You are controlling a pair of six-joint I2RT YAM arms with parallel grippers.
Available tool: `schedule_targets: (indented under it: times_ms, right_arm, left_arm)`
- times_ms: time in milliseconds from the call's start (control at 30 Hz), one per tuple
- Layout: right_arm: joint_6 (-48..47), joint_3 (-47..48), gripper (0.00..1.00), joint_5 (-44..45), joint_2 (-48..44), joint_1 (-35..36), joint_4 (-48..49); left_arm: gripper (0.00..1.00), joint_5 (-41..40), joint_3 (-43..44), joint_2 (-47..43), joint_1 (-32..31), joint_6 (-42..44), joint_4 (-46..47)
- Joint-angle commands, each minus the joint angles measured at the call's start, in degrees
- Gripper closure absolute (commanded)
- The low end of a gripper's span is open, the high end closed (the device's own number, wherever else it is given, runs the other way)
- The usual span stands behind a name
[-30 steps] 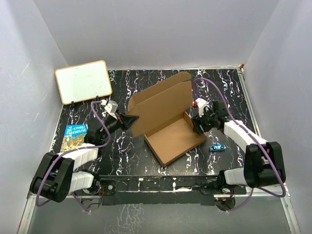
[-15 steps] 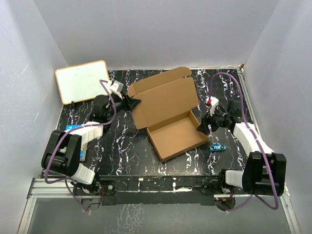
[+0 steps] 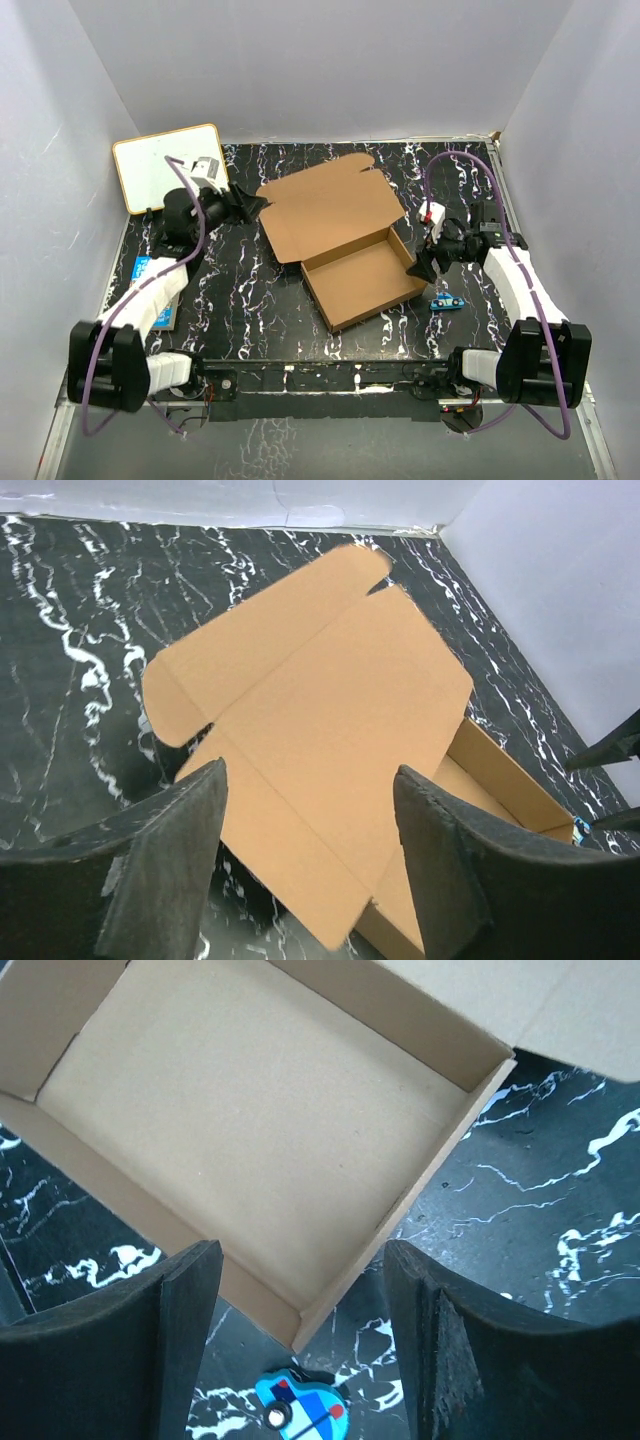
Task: Fold the paper box
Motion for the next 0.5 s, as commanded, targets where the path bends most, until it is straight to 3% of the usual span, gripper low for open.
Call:
schedule_targets:
  times_ms: [0,233,467]
  right_arm:
    - [-18.03,5.57,0.29,0.54,-2.15,-0.35,-12.29]
    - [-39.74,7.17,0.25,11.72,-1.75,-0.35,-25.97]
    - [-47.30,3.34,0.17,24.61,0.19,-0.39,-25.53]
  left_arm:
    - [0.33,-3.90,-2.63,-8.71,0.77,-2.22,-12.73]
    - [0.29,0.43,-8.36,-13.01,0.99,-7.76,-10.05]
    - [0.27,3.74,-8.85,-7.97,0.99,-12.14,-7.10]
